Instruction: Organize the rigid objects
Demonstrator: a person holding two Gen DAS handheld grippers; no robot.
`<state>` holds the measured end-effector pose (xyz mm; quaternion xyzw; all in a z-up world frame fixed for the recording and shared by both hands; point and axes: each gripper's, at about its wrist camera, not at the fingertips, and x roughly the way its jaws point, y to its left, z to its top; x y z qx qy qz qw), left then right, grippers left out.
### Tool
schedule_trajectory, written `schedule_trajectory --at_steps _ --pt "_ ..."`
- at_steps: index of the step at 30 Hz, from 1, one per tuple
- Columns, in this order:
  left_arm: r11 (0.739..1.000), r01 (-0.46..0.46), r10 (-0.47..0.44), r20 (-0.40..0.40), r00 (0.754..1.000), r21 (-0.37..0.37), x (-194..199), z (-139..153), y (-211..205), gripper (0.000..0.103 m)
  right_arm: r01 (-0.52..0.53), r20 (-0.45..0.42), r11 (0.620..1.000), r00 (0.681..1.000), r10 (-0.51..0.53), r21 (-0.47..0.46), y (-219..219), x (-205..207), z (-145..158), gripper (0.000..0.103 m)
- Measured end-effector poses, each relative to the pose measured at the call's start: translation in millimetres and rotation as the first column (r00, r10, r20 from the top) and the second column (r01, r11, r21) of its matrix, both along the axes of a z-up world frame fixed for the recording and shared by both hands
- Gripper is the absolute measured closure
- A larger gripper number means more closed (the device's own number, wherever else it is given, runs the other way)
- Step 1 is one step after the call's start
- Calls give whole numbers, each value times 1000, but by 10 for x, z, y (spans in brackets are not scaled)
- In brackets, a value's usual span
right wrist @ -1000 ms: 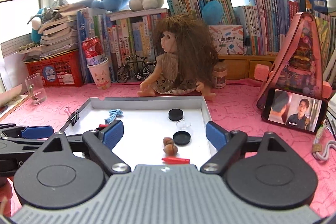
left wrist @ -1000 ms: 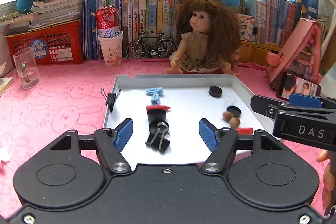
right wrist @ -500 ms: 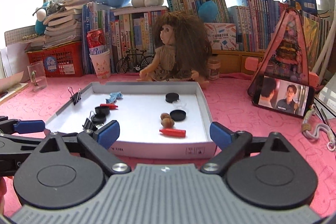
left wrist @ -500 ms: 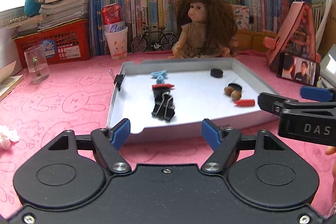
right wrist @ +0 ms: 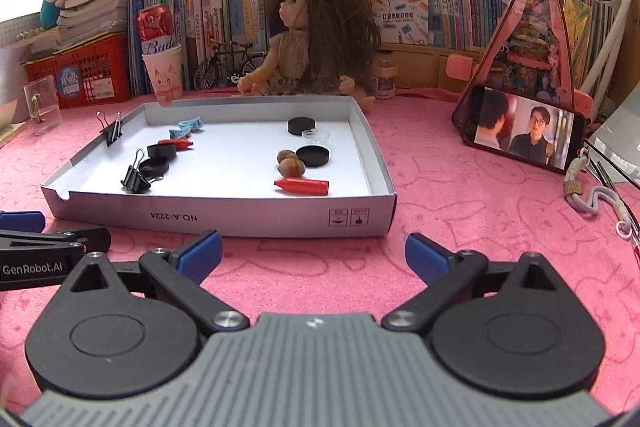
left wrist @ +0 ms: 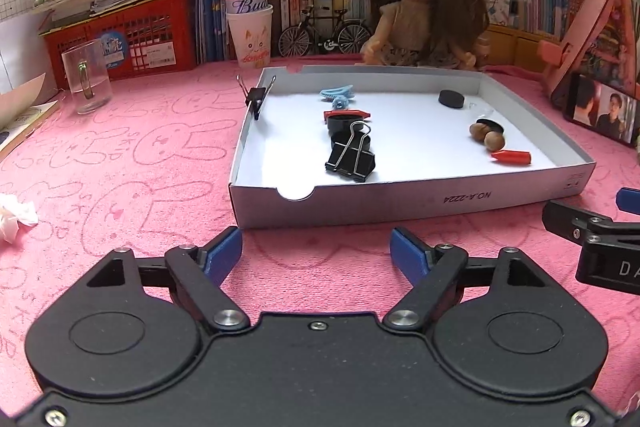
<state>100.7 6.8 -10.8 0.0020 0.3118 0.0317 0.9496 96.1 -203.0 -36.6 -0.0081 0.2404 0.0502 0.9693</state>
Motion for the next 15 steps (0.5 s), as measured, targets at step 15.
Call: schedule_trajectory --at_steps 15 --pt "1000 -6 6 -11 1000 -17 109 -64 48 6 5 -97 1000 995 -7 -18 60 145 -84 0"
